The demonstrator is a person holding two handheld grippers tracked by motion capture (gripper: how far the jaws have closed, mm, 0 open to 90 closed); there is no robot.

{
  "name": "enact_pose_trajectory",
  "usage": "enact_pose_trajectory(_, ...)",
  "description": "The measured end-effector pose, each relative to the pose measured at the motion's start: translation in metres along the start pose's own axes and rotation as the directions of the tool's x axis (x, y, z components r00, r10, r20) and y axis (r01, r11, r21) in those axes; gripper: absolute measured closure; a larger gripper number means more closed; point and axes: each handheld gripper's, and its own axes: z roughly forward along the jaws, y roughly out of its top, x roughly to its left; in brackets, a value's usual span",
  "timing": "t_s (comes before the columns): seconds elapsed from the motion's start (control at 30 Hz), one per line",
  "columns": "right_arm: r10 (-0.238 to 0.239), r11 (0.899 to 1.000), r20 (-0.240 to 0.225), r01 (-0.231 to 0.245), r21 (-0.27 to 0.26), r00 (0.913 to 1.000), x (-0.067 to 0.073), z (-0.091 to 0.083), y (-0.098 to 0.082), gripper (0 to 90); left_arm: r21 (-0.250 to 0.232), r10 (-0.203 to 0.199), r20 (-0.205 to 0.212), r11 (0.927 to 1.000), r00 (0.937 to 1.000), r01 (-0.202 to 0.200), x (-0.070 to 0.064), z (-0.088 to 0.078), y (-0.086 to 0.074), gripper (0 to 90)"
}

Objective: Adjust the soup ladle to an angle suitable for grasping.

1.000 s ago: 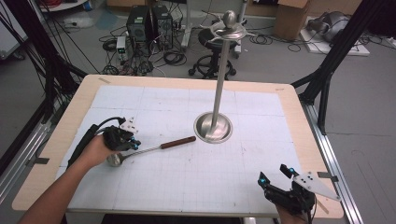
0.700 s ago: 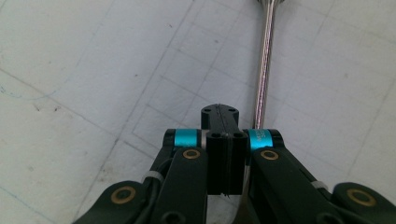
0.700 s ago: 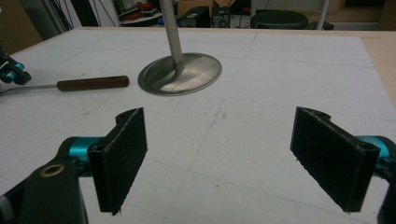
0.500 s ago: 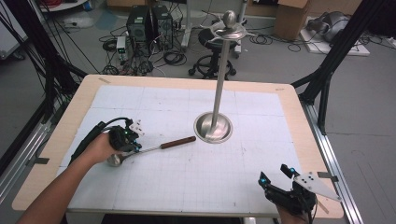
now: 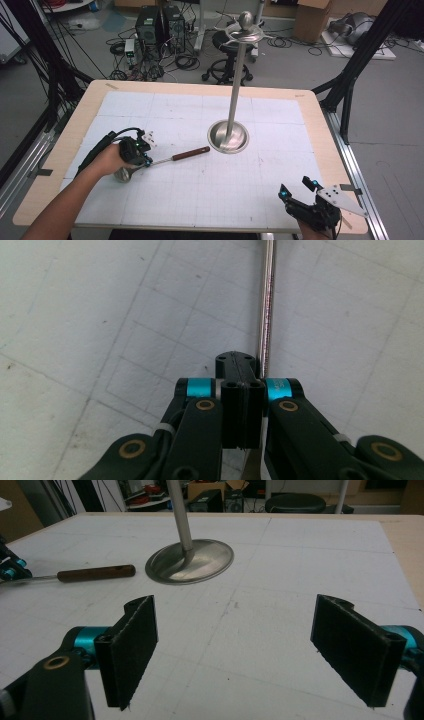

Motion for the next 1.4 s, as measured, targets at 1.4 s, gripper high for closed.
enact_pose_trajectory(1.4,0.010,1.000,0.000,-0.010,0.001,0.9999,0.000,0.000,0.000,17.8,-0.035,0.093,0.189,0.9956,0.9777,-0.087,-0.034,-0.006,-0.001,89.4)
